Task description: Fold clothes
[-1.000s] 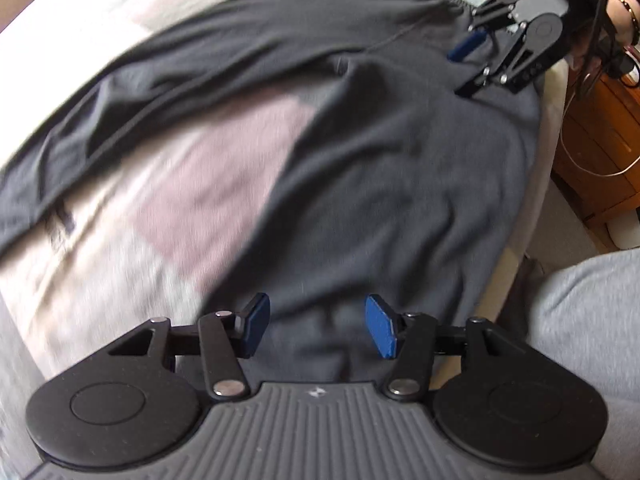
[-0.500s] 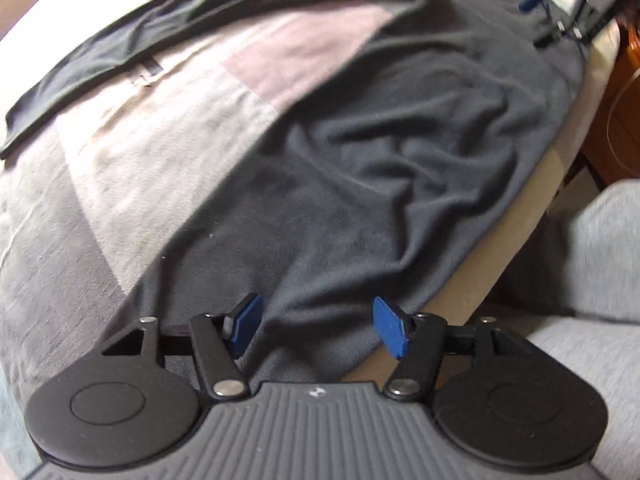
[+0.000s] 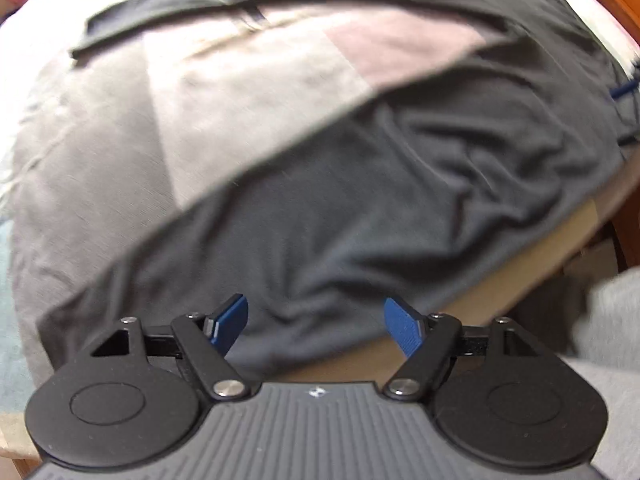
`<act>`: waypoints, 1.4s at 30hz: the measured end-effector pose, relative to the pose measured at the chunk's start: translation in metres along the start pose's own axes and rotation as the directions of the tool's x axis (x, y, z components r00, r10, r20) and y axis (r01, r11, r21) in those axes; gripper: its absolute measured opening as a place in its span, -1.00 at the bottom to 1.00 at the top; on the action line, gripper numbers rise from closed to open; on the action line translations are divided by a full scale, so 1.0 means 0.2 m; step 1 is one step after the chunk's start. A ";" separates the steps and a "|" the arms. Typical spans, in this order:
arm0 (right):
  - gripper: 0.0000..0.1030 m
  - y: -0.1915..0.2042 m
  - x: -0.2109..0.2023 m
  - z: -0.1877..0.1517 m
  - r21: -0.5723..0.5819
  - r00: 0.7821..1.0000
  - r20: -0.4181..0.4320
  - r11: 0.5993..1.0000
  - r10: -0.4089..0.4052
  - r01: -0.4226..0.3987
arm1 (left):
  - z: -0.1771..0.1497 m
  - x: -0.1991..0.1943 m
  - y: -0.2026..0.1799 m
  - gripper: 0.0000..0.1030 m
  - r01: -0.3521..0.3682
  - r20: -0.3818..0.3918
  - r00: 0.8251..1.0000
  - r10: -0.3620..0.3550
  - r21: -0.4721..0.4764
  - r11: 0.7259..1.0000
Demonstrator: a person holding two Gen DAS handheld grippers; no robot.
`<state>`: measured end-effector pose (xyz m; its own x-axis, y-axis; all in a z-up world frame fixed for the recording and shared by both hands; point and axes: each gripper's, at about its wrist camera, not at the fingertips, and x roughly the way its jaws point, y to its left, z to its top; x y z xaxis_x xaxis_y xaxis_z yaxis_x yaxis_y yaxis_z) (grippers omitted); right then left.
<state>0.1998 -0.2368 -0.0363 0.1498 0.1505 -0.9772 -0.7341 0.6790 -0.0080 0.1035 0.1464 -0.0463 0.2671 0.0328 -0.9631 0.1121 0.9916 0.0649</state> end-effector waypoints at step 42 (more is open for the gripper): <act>0.97 -0.25 -0.04 0.82 0.394 0.954 0.244 0.917 -0.174 0.067 | 1.12 0.28 0.48 0.68 0.009 0.301 0.953 0.039 -0.155 0.988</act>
